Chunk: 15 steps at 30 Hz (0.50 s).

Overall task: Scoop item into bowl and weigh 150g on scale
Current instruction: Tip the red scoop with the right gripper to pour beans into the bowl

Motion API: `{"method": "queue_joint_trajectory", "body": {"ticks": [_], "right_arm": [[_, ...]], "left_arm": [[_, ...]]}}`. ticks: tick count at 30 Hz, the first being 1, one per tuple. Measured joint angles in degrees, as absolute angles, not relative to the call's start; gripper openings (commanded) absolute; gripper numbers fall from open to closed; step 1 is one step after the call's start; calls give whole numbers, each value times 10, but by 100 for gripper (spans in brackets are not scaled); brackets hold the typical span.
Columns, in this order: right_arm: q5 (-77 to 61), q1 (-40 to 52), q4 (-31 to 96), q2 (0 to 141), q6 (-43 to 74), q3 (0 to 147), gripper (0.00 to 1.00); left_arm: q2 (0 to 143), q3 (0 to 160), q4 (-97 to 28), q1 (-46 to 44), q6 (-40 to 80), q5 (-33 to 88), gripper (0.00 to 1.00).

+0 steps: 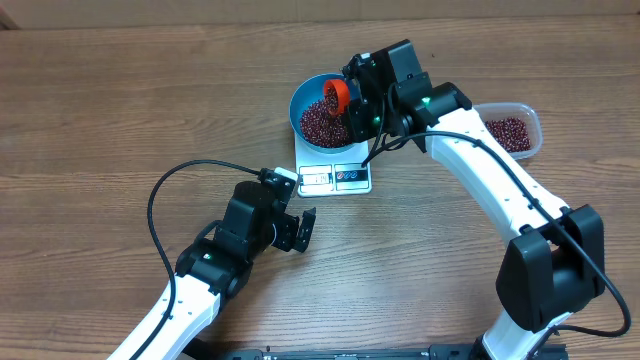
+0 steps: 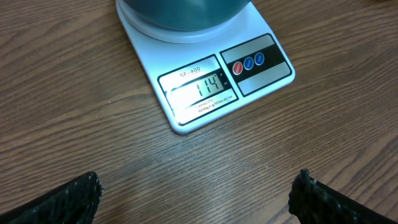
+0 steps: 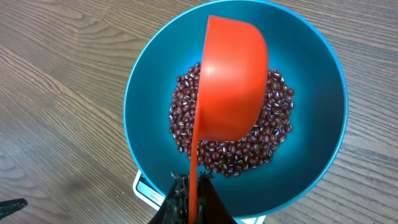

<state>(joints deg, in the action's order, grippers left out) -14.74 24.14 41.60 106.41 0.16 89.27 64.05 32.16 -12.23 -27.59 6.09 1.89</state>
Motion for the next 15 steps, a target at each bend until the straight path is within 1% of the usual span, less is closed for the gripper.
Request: {"method": "queue_joint_trajectory", "body": {"ticks": [15], "right_arm": [[-135,241,416,1064,0,893,4]], "left_arm": [[641,322,-122,-276,61,19,100]]}}
